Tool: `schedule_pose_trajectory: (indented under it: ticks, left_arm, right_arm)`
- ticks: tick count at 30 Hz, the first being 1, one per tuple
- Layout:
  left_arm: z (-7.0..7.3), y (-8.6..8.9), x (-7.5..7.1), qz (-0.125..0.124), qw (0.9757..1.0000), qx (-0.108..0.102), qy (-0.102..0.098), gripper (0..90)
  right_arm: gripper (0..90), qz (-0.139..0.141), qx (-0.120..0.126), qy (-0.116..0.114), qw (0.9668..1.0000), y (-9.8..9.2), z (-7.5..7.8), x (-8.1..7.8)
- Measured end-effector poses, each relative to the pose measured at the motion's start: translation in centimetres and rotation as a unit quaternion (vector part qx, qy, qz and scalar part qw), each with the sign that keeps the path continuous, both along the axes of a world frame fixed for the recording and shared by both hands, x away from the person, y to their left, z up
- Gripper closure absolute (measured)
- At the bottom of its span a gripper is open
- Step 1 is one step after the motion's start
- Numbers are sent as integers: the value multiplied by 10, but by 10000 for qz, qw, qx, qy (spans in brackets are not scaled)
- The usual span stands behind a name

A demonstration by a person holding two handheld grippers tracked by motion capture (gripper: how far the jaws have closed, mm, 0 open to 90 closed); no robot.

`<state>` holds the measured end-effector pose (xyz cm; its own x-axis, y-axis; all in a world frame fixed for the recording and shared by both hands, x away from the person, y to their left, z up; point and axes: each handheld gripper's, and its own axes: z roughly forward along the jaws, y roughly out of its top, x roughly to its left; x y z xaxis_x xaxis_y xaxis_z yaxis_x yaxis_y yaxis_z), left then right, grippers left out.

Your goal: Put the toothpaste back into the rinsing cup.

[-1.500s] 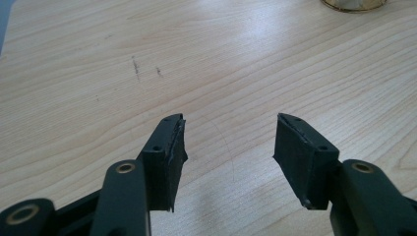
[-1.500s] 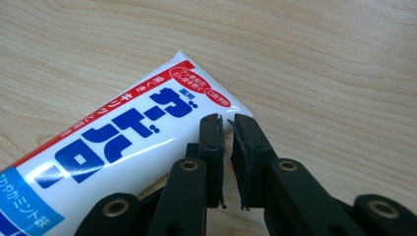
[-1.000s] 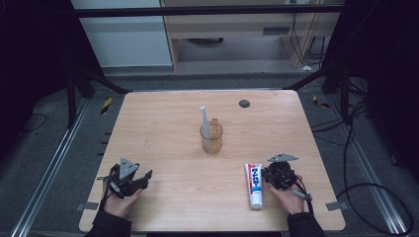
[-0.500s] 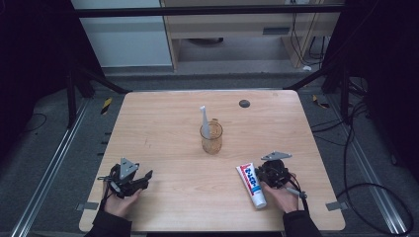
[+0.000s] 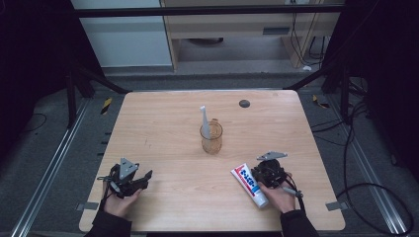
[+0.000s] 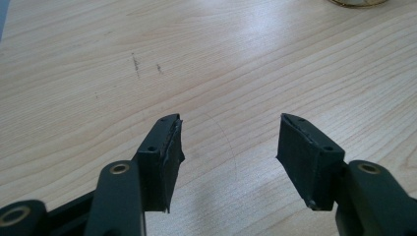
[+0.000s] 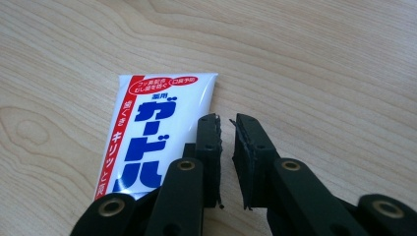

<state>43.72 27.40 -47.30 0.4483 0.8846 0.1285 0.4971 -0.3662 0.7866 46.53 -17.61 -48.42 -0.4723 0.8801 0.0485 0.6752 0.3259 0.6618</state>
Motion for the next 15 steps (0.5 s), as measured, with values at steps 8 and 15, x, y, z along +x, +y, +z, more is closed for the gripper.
schedule_pose_trajectory:
  ticks: [8,15]
  left_arm:
    - [0,2,0,26,10000,-27,-5,418]
    - [1,2,0,29,10000,-38,-26,416]
  right_arm:
    - [825,-1,47,-126,9999,-3,9,-4]
    - [834,107,100,-234,9996,-7,20,-12]
